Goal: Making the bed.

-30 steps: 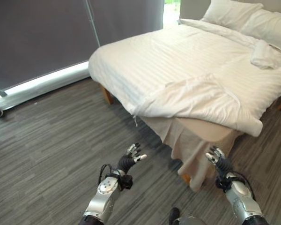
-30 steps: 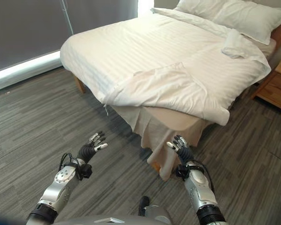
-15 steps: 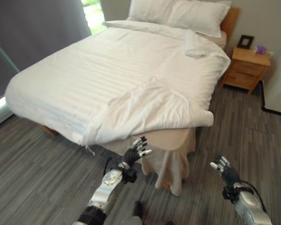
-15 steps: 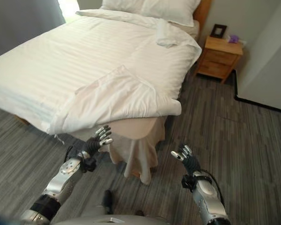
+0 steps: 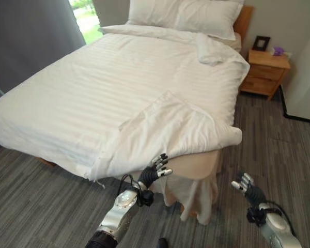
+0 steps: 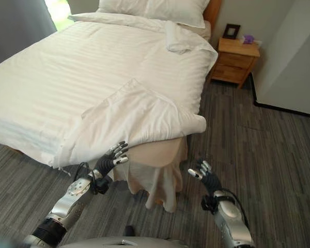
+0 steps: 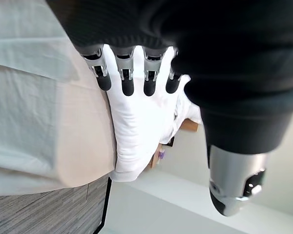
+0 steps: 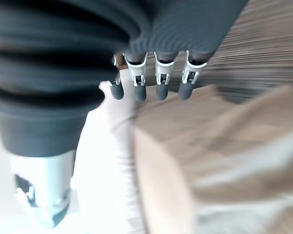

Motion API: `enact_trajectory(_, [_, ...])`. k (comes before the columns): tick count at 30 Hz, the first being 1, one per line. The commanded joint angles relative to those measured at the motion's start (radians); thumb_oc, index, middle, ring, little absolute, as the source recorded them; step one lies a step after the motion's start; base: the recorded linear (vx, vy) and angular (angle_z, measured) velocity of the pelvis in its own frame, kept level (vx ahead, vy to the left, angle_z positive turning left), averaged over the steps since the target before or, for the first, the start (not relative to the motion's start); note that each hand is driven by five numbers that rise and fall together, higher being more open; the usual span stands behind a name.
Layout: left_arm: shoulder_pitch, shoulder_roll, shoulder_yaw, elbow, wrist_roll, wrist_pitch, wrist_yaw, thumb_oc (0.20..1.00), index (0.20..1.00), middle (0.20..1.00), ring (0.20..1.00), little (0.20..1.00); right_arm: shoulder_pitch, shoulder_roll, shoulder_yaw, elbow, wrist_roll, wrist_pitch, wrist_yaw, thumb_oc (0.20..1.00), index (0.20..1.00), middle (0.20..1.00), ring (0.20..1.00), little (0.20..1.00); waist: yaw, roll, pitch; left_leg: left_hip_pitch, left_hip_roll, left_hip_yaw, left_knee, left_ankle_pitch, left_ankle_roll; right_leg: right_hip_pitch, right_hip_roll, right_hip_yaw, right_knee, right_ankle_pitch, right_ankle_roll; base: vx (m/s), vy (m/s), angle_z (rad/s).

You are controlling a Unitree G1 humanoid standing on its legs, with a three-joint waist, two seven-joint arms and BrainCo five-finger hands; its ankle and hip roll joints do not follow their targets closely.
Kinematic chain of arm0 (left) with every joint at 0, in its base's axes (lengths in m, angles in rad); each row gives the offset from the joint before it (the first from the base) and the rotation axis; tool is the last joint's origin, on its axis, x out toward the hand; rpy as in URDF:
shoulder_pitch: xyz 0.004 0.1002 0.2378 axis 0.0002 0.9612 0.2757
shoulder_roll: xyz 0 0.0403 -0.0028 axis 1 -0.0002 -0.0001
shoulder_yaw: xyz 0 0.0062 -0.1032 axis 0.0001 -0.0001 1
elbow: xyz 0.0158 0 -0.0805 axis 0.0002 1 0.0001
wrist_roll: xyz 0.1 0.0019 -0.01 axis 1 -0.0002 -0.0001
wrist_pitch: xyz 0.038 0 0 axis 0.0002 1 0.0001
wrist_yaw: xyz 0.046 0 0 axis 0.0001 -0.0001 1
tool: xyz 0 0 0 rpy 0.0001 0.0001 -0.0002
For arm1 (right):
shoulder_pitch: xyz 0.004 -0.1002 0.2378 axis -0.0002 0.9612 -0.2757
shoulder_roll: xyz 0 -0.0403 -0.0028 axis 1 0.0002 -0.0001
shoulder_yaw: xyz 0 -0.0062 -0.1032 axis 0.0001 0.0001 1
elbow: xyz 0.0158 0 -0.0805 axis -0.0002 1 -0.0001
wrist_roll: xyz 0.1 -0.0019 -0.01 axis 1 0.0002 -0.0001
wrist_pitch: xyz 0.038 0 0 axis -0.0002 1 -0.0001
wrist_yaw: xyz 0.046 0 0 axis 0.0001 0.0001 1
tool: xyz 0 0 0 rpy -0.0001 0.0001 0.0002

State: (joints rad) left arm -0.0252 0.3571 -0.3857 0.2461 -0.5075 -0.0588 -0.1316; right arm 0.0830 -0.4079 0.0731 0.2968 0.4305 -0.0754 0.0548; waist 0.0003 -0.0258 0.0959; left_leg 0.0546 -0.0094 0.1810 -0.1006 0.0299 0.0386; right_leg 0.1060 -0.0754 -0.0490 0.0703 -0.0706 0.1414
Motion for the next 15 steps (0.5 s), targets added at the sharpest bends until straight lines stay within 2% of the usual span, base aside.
enact_trajectory(1, [-0.058, 0.019, 0.011, -0.026, -0.036, -0.032, -0.033, 1.0, 1.0, 1.0, 1.0, 1.0, -0.079, -0.043, -0.047, -0.011, -0.07, -0.064, -0.046, 1.0, 1.0, 1.0, 1.0, 1.0, 0.025, -0.018, 0.004, 0.084, 0.008, -0.088, 0.013, -0.008, -0.03, -0.168, -0.072, 0.036, 0.145, 0.265, 0.099, 0.08, -0.015, 0.26])
enact_trajectory(2, [-0.062, 0.024, 0.011, -0.019, -0.027, -0.032, -0.031, 1.0, 1.0, 1.0, 1.0, 1.0, -0.092, -0.063, -0.05, -0.018, -0.096, -0.054, -0.059, 1.0, 1.0, 1.0, 1.0, 1.0, 0.024, -0.017, 0.005, 0.087, 0.011, -0.108, 0.013, -0.001, -0.033, -0.182, -0.057, 0.059, 0.127, 0.25, 0.088, 0.07, -0.027, 0.49])
enact_trajectory(3, [-0.062, 0.023, 0.011, -0.019, -0.027, -0.032, -0.031, 1.0, 1.0, 1.0, 1.0, 1.0, -0.093, -0.064, -0.05, -0.018, -0.096, -0.054, -0.059, 1.0, 1.0, 1.0, 1.0, 1.0, 0.02, -0.015, 0.006, 0.088, 0.012, -0.111, 0.013, -0.002, -0.033, -0.179, -0.057, 0.055, 0.129, 0.248, 0.087, 0.08, -0.052, 0.62])
enact_trajectory(5, [-0.06, 0.031, 0.03, -0.018, -0.024, -0.027, -0.033, 1.0, 1.0, 1.0, 1.0, 1.0, -0.125, -0.109, -0.073, -0.047, -0.151, -0.045, -0.08, 1.0, 1.0, 1.0, 1.0, 1.0, 0.019, -0.015, 0.006, 0.095, 0.021, -0.146, 0.013, 0.003, -0.04, -0.196, -0.042, 0.085, 0.059, 0.221, 0.069, 0.14, -0.105, 0.77])
enact_trajectory(6, [-0.067, 0.038, 0.026, -0.015, -0.013, -0.027, -0.034, 1.0, 1.0, 1.0, 1.0, 1.0, -0.186, -0.178, -0.09, -0.021, -0.174, -0.045, -0.121, 1.0, 1.0, 1.0, 1.0, 1.0, 0.021, -0.025, 0.01, 0.099, 0.025, -0.21, 0.019, 0.002, -0.044, -0.18, -0.03, 0.13, 0.006, 0.209, 0.073, 0.15, -0.115, 0.87])
enact_trajectory(7, [-0.068, 0.037, 0.026, -0.015, -0.013, -0.027, -0.033, 1.0, 1.0, 1.0, 1.0, 1.0, -0.189, -0.179, -0.089, -0.019, -0.173, -0.045, -0.122, 1.0, 1.0, 1.0, 1.0, 1.0, 0.018, -0.025, 0.013, 0.1, 0.024, -0.213, 0.02, 0.001, -0.043, -0.177, -0.032, 0.127, 0.005, 0.208, 0.073, 0.15, -0.126, 0.91])
enact_trajectory(9, [-0.043, 0.032, 0.045, -0.017, -0.013, -0.028, -0.034, 1.0, 1.0, 1.0, 1.0, 1.0, -0.233, -0.194, -0.115, -0.014, -0.184, -0.043, -0.14, 1.0, 1.0, 1.0, 1.0, 1.0, 0.038, -0.045, -0.001, 0.101, 0.027, -0.233, 0.013, -0.009, -0.054, -0.147, -0.047, 0.101, -0.05, 0.223, 0.062, 0.12, -0.165, 0.98])
enact_trajectory(13, [-0.006, 0.027, 0.062, -0.037, -0.043, -0.017, -0.042, 1.0, 1.0, 1.0, 1.0, 1.0, -0.288, -0.266, -0.118, 0.013, -0.198, -0.031, -0.132, 1.0, 1.0, 1.0, 1.0, 1.0, 0.053, -0.048, -0.021, 0.094, 0.028, -0.265, 0.013, 0.0, -0.064, -0.09, -0.041, 0.064, -0.123, 0.216, 0.05, 0.1, -0.102, 0.65])
enact_trajectory(15, [0.015, 0.057, 0.031, -0.079, -0.035, -0.007, -0.064, 1.0, 1.0, 1.0, 1.0, 1.0, -0.394, -0.388, -0.052, 0.123, -0.232, -0.002, -0.107, 1.0, 1.0, 1.0, 1.0, 1.0, 0.073, -0.049, -0.028, 0.086, 0.03, -0.289, 0.013, -0.001, -0.07, -0.064, -0.036, 0.028, -0.15, 0.2, 0.034, 0.1, -0.081, 0.28])
